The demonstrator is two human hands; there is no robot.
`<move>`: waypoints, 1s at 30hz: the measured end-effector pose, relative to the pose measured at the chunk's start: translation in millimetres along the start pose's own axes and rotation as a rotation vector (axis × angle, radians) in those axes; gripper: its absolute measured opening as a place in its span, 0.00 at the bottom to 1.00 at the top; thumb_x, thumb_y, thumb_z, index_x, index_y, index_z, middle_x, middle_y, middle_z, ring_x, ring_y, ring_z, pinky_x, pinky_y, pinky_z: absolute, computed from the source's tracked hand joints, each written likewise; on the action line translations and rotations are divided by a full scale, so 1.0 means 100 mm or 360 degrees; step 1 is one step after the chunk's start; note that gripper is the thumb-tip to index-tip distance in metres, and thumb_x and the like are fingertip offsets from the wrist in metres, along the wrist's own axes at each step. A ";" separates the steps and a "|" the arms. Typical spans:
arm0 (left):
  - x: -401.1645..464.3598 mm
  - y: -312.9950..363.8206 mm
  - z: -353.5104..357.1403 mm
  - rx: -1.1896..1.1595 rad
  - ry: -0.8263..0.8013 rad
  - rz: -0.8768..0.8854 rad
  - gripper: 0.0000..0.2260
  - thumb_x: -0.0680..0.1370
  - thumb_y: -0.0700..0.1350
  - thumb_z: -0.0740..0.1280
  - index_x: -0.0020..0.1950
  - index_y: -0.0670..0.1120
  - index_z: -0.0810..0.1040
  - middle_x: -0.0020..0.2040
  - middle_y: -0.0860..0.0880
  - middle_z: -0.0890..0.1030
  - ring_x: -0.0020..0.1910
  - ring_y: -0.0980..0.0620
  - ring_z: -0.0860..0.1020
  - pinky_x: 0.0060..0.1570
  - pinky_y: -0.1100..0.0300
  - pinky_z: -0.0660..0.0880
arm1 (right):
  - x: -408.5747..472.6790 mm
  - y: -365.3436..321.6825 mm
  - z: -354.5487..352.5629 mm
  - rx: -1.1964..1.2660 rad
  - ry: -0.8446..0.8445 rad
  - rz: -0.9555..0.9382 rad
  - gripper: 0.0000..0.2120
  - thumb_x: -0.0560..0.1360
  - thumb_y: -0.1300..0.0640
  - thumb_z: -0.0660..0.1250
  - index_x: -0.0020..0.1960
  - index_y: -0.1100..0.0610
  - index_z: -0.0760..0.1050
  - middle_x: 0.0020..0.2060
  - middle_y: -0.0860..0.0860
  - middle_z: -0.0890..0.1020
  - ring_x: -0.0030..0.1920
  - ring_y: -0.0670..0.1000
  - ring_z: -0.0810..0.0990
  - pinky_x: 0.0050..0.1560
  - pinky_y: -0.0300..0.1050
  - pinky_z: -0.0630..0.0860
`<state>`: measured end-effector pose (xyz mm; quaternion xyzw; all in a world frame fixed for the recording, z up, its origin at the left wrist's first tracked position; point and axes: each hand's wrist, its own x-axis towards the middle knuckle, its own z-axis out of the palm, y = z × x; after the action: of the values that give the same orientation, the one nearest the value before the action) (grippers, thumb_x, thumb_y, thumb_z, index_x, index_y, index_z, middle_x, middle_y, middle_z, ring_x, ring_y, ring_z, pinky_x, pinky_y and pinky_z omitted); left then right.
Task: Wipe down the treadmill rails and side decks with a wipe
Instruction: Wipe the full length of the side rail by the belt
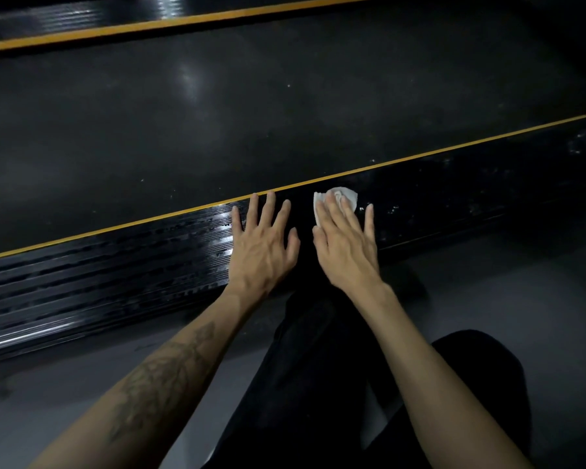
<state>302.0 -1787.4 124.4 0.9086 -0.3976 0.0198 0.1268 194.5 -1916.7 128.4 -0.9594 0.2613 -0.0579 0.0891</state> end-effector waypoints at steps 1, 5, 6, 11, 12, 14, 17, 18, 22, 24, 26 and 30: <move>0.00 0.00 0.00 0.0001 -0.0004 0.0002 0.28 0.83 0.58 0.51 0.81 0.48 0.66 0.82 0.43 0.62 0.82 0.40 0.55 0.79 0.34 0.52 | -0.01 0.04 0.01 -0.0016 0.0009 0.0016 0.32 0.82 0.44 0.39 0.84 0.53 0.52 0.83 0.51 0.55 0.83 0.52 0.50 0.80 0.63 0.40; 0.00 0.01 -0.02 0.0000 -0.0015 0.0002 0.29 0.82 0.58 0.49 0.81 0.48 0.65 0.82 0.43 0.61 0.82 0.40 0.55 0.79 0.34 0.52 | -0.22 -0.06 0.06 0.0056 0.0091 0.0195 0.32 0.82 0.46 0.42 0.84 0.55 0.49 0.83 0.52 0.50 0.83 0.52 0.46 0.81 0.61 0.40; 0.00 0.01 -0.02 0.0001 -0.0017 0.0003 0.29 0.82 0.58 0.49 0.81 0.48 0.65 0.82 0.43 0.61 0.82 0.40 0.55 0.78 0.34 0.52 | -0.25 -0.13 0.06 0.0104 0.0091 0.0207 0.32 0.82 0.46 0.43 0.84 0.55 0.50 0.83 0.52 0.51 0.83 0.52 0.47 0.81 0.60 0.39; 0.00 0.01 -0.02 -0.0004 -0.0027 0.0017 0.29 0.82 0.58 0.48 0.81 0.48 0.65 0.82 0.44 0.61 0.83 0.40 0.54 0.79 0.35 0.52 | -0.09 -0.10 0.02 0.0058 0.0050 0.0047 0.32 0.82 0.46 0.42 0.84 0.53 0.55 0.83 0.51 0.57 0.83 0.53 0.52 0.80 0.62 0.40; 0.00 0.01 -0.01 0.0001 -0.0027 0.0022 0.29 0.82 0.58 0.48 0.81 0.48 0.65 0.82 0.44 0.61 0.83 0.41 0.54 0.79 0.35 0.52 | -0.06 -0.04 0.01 0.0027 0.0058 0.0043 0.31 0.82 0.47 0.42 0.83 0.53 0.56 0.83 0.51 0.58 0.83 0.53 0.53 0.80 0.63 0.40; 0.00 0.01 -0.01 0.0004 -0.0038 0.0031 0.29 0.83 0.58 0.49 0.81 0.48 0.65 0.82 0.44 0.61 0.83 0.41 0.54 0.79 0.35 0.52 | -0.12 0.03 0.02 0.0007 0.0082 0.0095 0.31 0.82 0.47 0.42 0.84 0.53 0.56 0.83 0.51 0.56 0.83 0.52 0.52 0.80 0.63 0.39; 0.00 0.02 -0.01 0.0003 -0.0043 0.0024 0.29 0.83 0.57 0.48 0.81 0.48 0.64 0.83 0.44 0.60 0.83 0.41 0.54 0.79 0.35 0.52 | -0.29 -0.09 0.08 0.0042 0.0139 0.0216 0.31 0.83 0.47 0.44 0.84 0.56 0.53 0.83 0.53 0.54 0.83 0.52 0.49 0.81 0.62 0.40; 0.00 0.02 -0.02 -0.0003 -0.0046 0.0021 0.29 0.82 0.57 0.48 0.81 0.48 0.64 0.83 0.44 0.60 0.83 0.41 0.54 0.79 0.35 0.52 | -0.31 -0.14 0.09 0.0062 0.0130 0.0223 0.32 0.83 0.47 0.45 0.84 0.57 0.52 0.83 0.54 0.53 0.83 0.53 0.49 0.81 0.62 0.40; 0.00 0.03 -0.03 -0.0011 -0.0061 0.0029 0.29 0.82 0.58 0.47 0.81 0.48 0.64 0.83 0.44 0.60 0.83 0.41 0.53 0.79 0.35 0.50 | -0.14 -0.12 0.04 0.0097 0.0040 0.0090 0.32 0.82 0.45 0.42 0.84 0.53 0.53 0.83 0.52 0.55 0.83 0.52 0.50 0.80 0.62 0.39; 0.00 0.02 -0.02 0.0001 -0.0063 0.0032 0.29 0.82 0.58 0.47 0.82 0.48 0.64 0.83 0.44 0.60 0.83 0.41 0.53 0.79 0.35 0.51 | -0.11 0.01 0.02 0.0049 0.0047 0.0073 0.31 0.83 0.45 0.42 0.84 0.52 0.53 0.83 0.50 0.55 0.83 0.51 0.50 0.80 0.63 0.39; 0.00 0.02 -0.01 0.0018 -0.0067 0.0040 0.29 0.83 0.58 0.47 0.82 0.48 0.63 0.83 0.44 0.60 0.83 0.41 0.53 0.79 0.35 0.51 | -0.20 0.07 0.02 0.0034 0.0105 0.0142 0.30 0.83 0.45 0.43 0.84 0.52 0.53 0.83 0.51 0.54 0.83 0.51 0.50 0.80 0.63 0.38; 0.00 0.02 -0.01 0.0008 -0.0082 0.0040 0.30 0.82 0.58 0.47 0.82 0.49 0.62 0.83 0.44 0.59 0.83 0.41 0.52 0.79 0.35 0.50 | -0.44 -0.10 0.06 0.0077 0.0130 0.0160 0.32 0.83 0.45 0.46 0.84 0.56 0.53 0.83 0.53 0.54 0.83 0.53 0.49 0.80 0.60 0.38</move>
<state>300.8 -1788.4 126.1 0.9041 -0.4119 -0.0009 0.1138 162.8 -1884.7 121.8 -0.9395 0.3110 -0.0989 0.1042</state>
